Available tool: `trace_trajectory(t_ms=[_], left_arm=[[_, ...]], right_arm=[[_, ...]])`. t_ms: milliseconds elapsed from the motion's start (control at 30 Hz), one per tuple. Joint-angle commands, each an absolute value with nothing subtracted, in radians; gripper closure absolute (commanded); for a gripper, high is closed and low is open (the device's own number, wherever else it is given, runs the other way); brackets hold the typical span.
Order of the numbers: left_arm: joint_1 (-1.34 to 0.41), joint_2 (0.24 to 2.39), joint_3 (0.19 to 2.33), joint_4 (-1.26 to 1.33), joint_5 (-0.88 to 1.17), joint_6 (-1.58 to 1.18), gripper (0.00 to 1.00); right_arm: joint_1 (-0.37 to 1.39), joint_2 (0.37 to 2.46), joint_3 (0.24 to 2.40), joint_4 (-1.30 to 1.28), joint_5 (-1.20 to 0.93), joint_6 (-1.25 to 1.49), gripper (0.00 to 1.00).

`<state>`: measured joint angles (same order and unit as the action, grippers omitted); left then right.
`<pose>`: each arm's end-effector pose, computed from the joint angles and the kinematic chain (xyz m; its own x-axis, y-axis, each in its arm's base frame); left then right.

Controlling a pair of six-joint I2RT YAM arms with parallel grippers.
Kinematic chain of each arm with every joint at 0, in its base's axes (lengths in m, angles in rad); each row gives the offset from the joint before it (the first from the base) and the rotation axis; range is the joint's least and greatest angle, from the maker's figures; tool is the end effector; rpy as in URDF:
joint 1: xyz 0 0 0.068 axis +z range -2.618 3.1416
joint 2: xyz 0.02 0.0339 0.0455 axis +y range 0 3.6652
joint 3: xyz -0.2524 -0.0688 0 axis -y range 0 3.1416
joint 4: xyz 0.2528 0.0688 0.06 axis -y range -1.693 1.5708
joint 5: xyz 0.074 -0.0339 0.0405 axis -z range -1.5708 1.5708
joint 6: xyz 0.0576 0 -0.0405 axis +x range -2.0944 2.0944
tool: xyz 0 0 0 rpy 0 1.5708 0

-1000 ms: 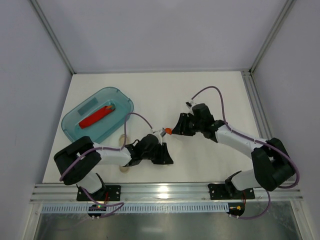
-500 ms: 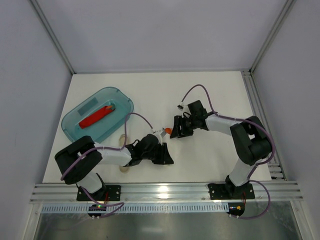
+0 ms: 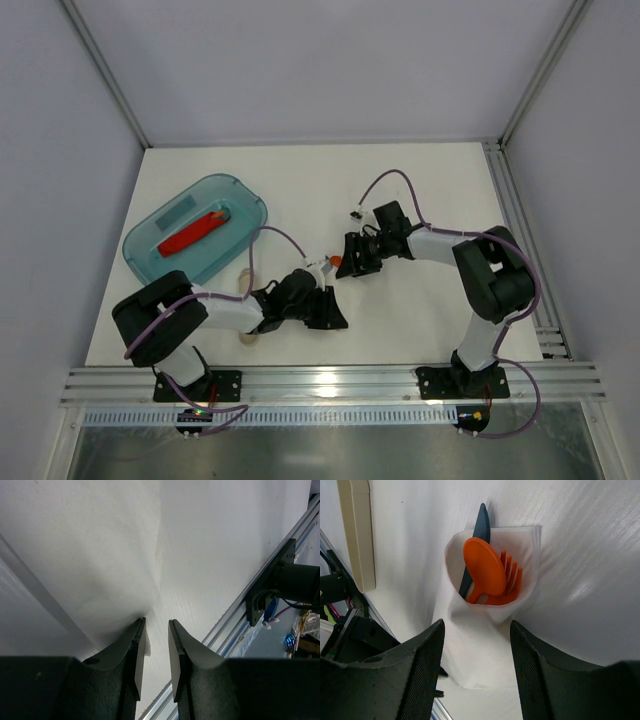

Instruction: Place the utensils on the paper napkin and roll it up

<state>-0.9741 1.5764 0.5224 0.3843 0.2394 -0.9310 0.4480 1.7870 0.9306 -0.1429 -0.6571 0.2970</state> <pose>0.1575 -0.2561 0.0951 -0.9367 -0.0080 -0.3500 0.2623 0.6460 -0.7168 0.3000 0.1832 0.1077 -0.9124 -0.1814 -0.3669 -0.3908 0.6522 0.6496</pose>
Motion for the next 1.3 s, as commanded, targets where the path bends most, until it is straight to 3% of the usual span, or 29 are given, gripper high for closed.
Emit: trace_trajectory(t_ms=[0,267,667,1000,1267], left_arm=[[-0.977,1.597,0.494,0.383,0.236,-0.899,0.71],[-0.977,1.594,0.477,0.394,0.241,-0.894,0.70],[-0.977,1.589,0.477,0.400,0.252,-0.893,0.71],[-0.977,1.589,0.482,0.399,0.250,-0.894,0.71],[-0.976,1.595,0.476,0.405,0.247,-0.896,0.71]], right_arm=[[0.446,1.799,0.963,-0.147,-0.644,0.278,0.43],[0.448,1.773,0.962,-0.230,-0.509,0.287,0.35],[0.497,1.816,0.972,-0.213,-0.457,0.296,0.35],[0.511,1.827,0.957,-0.230,-0.420,0.295,0.43],[0.509,1.829,0.900,-0.160,-0.520,0.304,0.46]])
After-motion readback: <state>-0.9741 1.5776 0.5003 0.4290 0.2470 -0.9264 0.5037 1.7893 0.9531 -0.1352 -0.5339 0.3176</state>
